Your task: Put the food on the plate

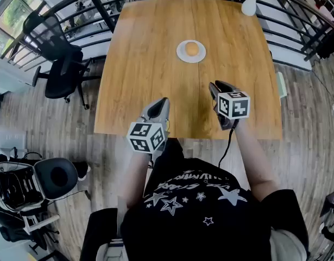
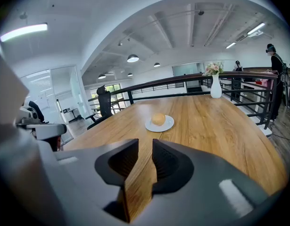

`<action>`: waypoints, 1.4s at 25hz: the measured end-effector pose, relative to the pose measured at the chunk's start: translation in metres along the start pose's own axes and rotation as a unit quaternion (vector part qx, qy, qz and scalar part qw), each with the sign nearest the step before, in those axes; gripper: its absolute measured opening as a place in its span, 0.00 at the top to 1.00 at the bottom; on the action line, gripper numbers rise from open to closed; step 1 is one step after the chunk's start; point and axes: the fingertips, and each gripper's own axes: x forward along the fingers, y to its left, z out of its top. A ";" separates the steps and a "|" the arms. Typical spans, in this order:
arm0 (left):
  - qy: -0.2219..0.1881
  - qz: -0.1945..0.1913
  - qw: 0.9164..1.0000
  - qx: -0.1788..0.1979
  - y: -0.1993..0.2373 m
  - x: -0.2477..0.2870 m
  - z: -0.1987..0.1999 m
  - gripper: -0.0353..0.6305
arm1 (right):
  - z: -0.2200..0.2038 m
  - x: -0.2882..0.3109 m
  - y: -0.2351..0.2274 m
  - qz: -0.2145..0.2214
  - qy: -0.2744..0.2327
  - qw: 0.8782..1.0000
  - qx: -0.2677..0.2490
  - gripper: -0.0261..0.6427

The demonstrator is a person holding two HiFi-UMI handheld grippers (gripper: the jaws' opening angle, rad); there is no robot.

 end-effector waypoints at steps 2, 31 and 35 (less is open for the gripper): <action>0.000 -0.001 1.000 0.001 -0.010 -0.005 -0.003 0.94 | -0.005 -0.011 0.000 0.000 -0.002 1.000 -0.002 0.86; 0.010 -0.004 1.000 0.006 -0.054 -0.067 -0.041 0.94 | -0.067 -0.080 0.035 0.035 -0.007 0.999 0.033 0.96; 0.015 -0.004 1.000 0.001 -0.049 -0.091 -0.048 0.94 | -0.076 -0.092 0.056 0.032 -0.002 0.999 0.030 0.96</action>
